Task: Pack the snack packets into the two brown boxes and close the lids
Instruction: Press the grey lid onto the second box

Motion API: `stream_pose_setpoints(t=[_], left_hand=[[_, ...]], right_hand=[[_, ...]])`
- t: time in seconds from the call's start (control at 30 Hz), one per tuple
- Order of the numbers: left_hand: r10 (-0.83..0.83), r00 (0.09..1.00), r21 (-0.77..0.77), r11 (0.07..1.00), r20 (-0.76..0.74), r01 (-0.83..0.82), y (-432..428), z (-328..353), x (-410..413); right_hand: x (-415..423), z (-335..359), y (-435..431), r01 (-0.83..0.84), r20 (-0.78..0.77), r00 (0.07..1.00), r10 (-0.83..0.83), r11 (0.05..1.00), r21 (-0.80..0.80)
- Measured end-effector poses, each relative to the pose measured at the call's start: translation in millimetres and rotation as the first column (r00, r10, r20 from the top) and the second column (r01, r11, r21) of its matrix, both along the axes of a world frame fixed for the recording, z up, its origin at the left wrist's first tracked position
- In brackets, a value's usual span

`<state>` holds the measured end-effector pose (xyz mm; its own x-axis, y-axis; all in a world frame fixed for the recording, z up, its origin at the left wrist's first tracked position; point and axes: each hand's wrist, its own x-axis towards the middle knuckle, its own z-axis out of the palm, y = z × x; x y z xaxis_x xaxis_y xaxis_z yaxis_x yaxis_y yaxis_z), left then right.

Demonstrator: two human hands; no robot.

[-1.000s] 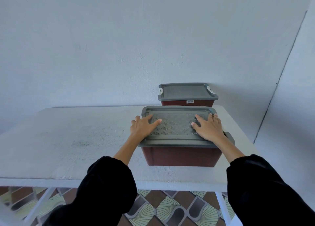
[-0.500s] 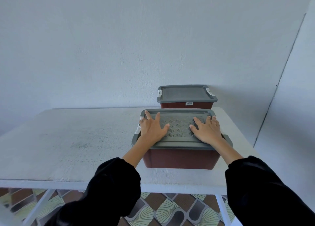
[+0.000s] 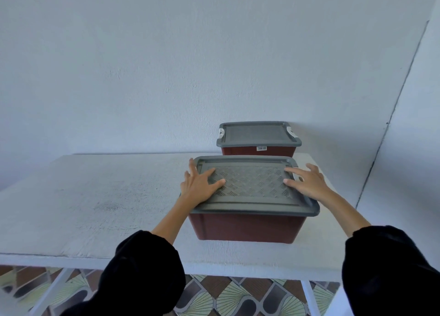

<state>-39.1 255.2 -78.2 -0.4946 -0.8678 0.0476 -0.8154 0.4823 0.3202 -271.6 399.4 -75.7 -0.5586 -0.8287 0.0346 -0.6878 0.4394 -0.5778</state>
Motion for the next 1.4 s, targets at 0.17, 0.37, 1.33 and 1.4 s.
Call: stream_pose_setpoints(t=[0.17,0.37,1.33,1.4], left_hand=[[-0.070,0.997,0.087,0.994,-0.014,0.071,-20.9,7.4,9.8],[-0.106,0.971,0.141,0.980,-0.215,0.138,-29.1,-1.4,20.0],[-0.004,0.924,0.184,0.980,-0.382,0.080,-120.6,2.2,143.3],[0.008,0.923,0.185,0.980,-0.385,0.068,-131.1,2.4,159.4]], right_hand=[[-0.4,-10.7,2.2,-0.012,0.356,0.931,0.082,0.981,-0.194],[-3.4,-14.3,-2.4,0.020,0.354,0.933,0.063,0.974,-0.225],[114.6,-14.5,-105.8,-0.033,0.320,0.943,0.091,0.983,-0.181],[129.7,-14.2,-118.5,-0.048,0.318,0.943,0.103,0.983,-0.176]])
